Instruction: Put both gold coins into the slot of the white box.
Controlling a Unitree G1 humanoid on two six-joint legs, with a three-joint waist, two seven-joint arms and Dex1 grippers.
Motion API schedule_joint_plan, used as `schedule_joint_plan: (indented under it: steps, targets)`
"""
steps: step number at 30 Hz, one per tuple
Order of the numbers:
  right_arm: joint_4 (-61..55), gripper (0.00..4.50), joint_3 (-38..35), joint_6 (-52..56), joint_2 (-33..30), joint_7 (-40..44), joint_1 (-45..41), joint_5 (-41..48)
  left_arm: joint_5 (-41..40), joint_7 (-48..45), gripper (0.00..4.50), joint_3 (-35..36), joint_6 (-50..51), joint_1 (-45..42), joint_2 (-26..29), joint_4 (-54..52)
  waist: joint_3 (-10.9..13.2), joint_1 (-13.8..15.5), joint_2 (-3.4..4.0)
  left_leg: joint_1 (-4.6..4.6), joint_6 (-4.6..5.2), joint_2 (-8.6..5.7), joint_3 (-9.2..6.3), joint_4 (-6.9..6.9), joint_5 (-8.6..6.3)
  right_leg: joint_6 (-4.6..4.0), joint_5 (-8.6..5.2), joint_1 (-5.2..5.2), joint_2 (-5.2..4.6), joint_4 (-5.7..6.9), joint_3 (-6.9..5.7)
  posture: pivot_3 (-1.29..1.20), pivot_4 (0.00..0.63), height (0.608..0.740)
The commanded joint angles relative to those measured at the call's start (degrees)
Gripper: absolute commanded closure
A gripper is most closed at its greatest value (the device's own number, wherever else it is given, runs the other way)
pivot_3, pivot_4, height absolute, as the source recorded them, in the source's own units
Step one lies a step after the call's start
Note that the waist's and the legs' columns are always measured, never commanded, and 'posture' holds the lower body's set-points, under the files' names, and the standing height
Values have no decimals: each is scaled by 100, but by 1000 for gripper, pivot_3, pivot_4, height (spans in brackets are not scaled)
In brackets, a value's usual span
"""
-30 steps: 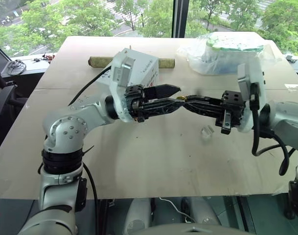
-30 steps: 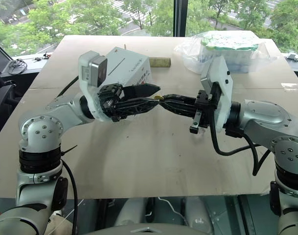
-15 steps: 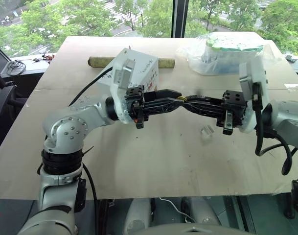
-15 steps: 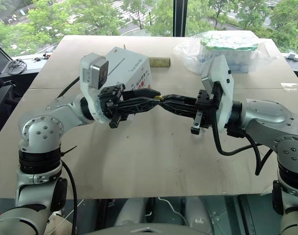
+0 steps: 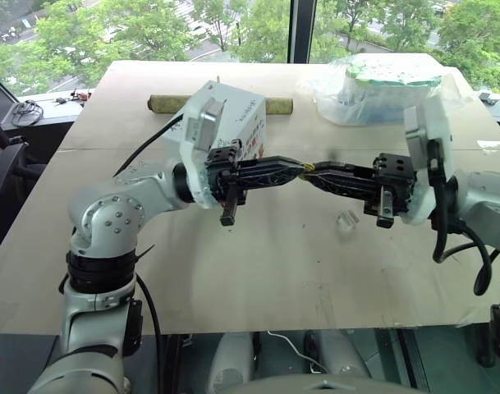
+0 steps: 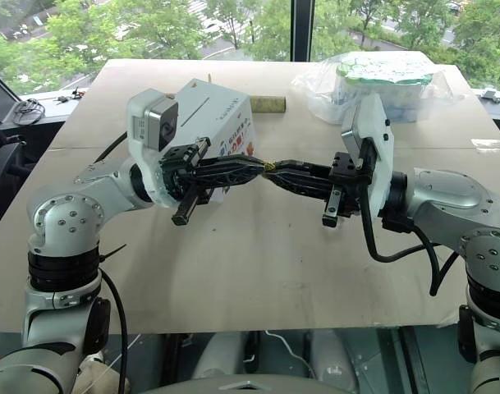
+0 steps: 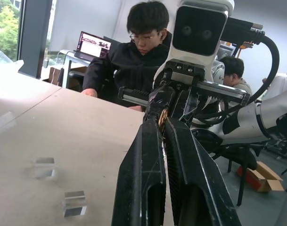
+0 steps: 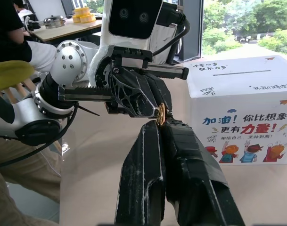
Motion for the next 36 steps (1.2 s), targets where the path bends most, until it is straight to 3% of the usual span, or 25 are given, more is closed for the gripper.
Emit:
schedule_joint_plan:
  steps: [1,4,5,7,12,15,18,23,26,36]
  targets:
    - [-203,4500,-30,-149,-53,-31,-11,115,-4,-92,4466,6,-109,24,4,-118,0,0,0,0,0,0,0,0,0,0,0,0,0,0,0,0,150,740]
    - [-157,4500,-61,-238,-38,36,24,26,-37,-37,4466,55,-126,25,-33,-72,0,1,0,0,1,0,-1,0,0,0,0,0,0,0,0,0,150,740]
    - [-131,3859,-92,-259,-20,57,51,83,-60,-6,4500,77,-118,18,-46,-50,0,1,0,0,1,0,0,0,-1,0,0,0,0,0,0,0,150,740]
    - [-123,3087,-137,-292,-75,43,122,42,-140,86,4500,142,-70,8,-72,13,0,2,0,0,2,0,0,0,-1,0,0,0,0,-1,0,0,150,740]
    - [-185,558,-375,-358,-520,121,415,-310,-413,652,4500,489,59,-113,-170,312,0,14,0,-1,2,0,-1,0,-1,0,0,0,-1,-1,-2,0,150,740]
    - [-303,558,-584,-576,-835,291,684,-661,-402,1158,4500,678,-1,-228,-245,379,1,20,-1,-3,4,-1,-2,0,-2,0,0,0,-3,-2,-3,0,150,740]
    - [-560,558,-1063,-1135,-1195,645,1138,-1395,380,1890,4500,707,-418,-496,-218,226,1,31,-2,-4,3,-2,-3,0,-2,1,0,0,0,-4,-3,0,150,740]
    - [-635,558,-1856,-1263,-1539,693,1580,-1566,2461,3626,4500,191,-710,-978,106,-3,1,31,-2,-1,-5,-2,2,-2,3,2,1,1,4,-4,4,0,150,740]
    - [-594,558,-2141,-1226,-1698,754,1594,-1376,3664,4313,4500,-515,-440,-1259,430,-59,2,43,-4,-1,-5,-2,1,-3,3,2,1,1,4,-3,4,0,150,740]
    - [-256,558,-2185,-1252,-2079,977,1330,-1336,4803,4228,4500,-1455,708,-1663,648,260,3,39,-5,-1,-8,-2,4,-8,4,2,1,-1,4,-6,4,0,150,740]
